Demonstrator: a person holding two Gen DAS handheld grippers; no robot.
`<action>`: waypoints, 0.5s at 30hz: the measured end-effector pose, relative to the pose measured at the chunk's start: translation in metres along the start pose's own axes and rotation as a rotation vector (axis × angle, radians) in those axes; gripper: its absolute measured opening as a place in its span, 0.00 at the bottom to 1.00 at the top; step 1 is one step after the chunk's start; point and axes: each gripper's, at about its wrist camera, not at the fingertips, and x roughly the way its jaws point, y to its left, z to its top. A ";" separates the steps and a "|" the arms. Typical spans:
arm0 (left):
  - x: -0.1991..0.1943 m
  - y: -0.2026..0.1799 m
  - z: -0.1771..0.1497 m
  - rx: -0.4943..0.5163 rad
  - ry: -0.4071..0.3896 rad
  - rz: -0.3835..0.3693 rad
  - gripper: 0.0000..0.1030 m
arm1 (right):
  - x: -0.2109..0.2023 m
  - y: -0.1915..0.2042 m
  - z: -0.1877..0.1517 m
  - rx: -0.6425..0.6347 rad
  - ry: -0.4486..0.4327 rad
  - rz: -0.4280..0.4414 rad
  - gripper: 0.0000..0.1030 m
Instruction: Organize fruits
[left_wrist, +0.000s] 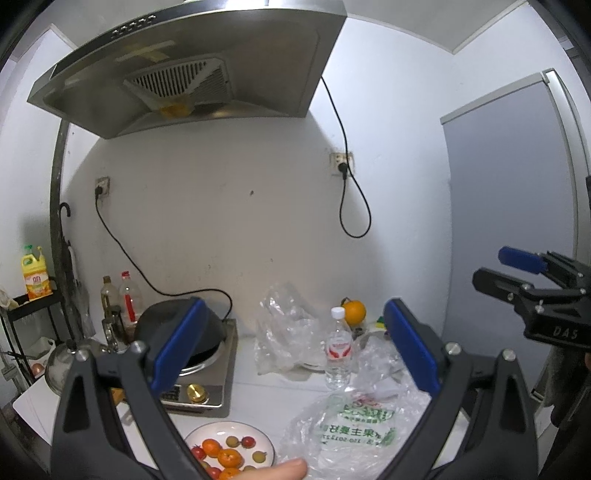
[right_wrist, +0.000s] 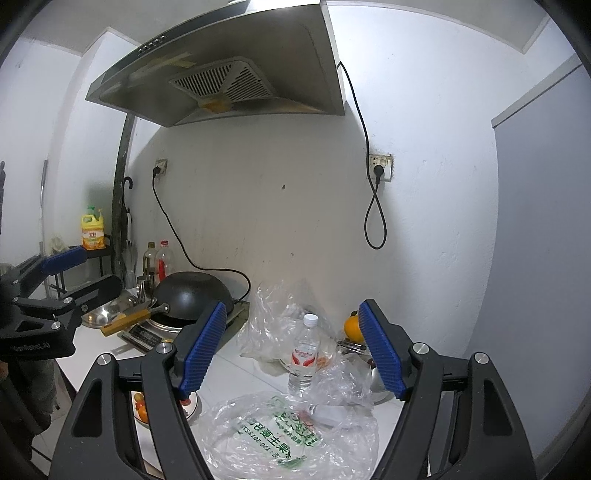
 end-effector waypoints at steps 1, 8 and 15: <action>0.000 -0.001 0.000 0.001 0.000 -0.001 0.95 | -0.001 0.000 0.000 0.000 -0.001 -0.001 0.75; 0.002 -0.001 0.000 -0.009 0.005 -0.007 0.95 | 0.000 -0.001 -0.001 0.005 0.001 -0.002 0.75; 0.006 -0.002 -0.001 -0.012 0.019 -0.014 0.95 | 0.003 -0.002 -0.004 0.014 0.008 -0.004 0.75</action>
